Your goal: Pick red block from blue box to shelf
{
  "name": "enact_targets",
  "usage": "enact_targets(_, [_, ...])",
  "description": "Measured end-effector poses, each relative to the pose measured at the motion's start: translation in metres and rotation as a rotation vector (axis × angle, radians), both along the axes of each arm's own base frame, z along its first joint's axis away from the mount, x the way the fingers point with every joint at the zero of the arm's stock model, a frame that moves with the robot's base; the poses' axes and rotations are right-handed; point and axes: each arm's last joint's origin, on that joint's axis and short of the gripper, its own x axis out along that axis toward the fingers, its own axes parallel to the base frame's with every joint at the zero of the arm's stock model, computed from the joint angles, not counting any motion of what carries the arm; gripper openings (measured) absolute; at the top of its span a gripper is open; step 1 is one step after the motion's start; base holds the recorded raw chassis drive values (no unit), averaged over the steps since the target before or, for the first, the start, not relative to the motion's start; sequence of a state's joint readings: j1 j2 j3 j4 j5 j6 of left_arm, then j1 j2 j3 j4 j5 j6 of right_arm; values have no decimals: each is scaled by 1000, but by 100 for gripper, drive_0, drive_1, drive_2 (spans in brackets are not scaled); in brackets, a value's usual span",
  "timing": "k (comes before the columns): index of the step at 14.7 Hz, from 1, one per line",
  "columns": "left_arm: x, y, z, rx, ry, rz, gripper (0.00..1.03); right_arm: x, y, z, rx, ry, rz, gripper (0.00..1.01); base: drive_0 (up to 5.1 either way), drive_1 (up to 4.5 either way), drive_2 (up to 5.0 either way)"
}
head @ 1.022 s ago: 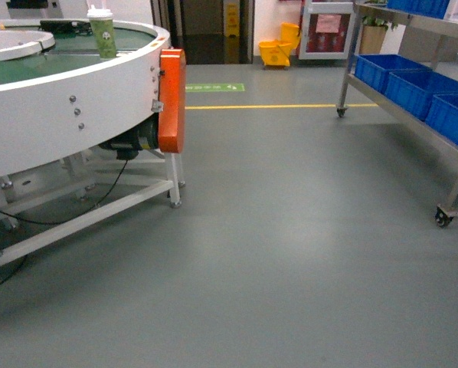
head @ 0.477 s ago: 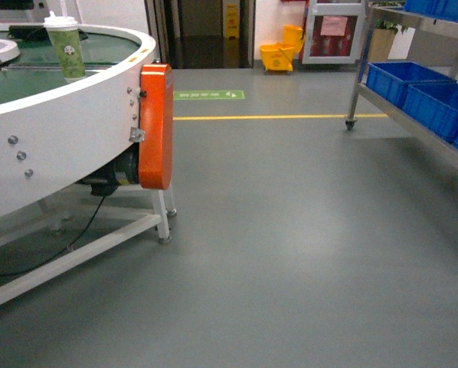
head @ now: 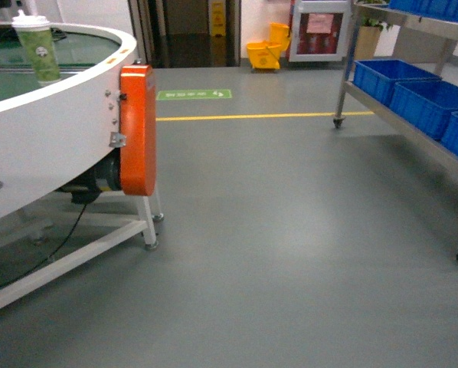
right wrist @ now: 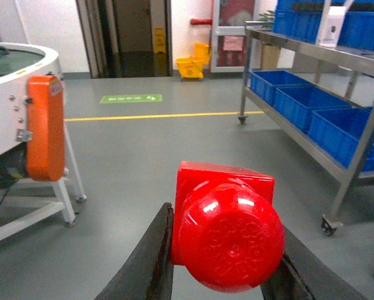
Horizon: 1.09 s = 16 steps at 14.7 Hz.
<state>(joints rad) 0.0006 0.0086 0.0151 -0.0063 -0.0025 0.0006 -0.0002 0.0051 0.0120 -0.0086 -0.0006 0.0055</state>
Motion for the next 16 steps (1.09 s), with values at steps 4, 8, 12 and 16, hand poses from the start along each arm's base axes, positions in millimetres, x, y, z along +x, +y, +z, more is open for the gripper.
enact_targets(4, [0, 0, 0, 0, 1, -3, 98, 0, 0, 0, 0, -2, 0, 29, -158, -158, -158])
enact_targets(8, [0, 0, 0, 0, -3, -3, 98, 0, 0, 0, 0, -4, 0, 29, -157, -157, -157])
enact_targets(12, [0, 0, 0, 0, -3, -3, 98, 0, 0, 0, 0, -5, 0, 29, -158, -158, -158])
enact_targets(16, [0, 0, 0, 0, -3, -3, 98, 0, 0, 0, 0, -4, 0, 29, -152, -152, -152])
